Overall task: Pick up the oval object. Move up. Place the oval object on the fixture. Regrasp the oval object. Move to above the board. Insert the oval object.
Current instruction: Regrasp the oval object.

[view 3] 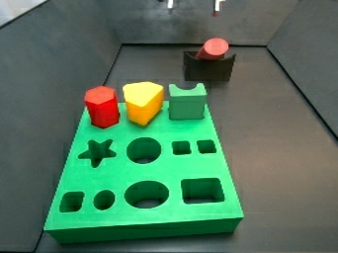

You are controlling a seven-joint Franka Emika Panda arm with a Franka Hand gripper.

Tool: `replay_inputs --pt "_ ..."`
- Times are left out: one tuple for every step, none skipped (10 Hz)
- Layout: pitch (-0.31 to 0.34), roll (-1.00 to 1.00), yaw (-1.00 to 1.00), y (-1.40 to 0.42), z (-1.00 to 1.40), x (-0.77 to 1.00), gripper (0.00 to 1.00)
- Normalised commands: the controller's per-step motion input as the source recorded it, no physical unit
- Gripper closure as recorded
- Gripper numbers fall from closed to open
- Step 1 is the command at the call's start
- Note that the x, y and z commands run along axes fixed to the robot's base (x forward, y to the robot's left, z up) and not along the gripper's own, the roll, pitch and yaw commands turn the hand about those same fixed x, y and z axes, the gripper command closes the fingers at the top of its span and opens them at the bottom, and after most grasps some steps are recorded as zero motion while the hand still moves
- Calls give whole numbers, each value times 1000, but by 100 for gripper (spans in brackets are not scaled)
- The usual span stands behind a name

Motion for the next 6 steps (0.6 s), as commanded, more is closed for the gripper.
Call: replay_inputs --pt "-84 105 65 -10 10 -939 0" --pt "-75 105 63 -6 14 -801 0" --pt "-62 102 58 -5 15 -618 0" --pt "-3 822 -1000 -433 -1000 -419 0" --pt "-16 819 -1000 -454 -1000 -219 0" --pt "-35 816 -1000 -397 -888 -84 0"
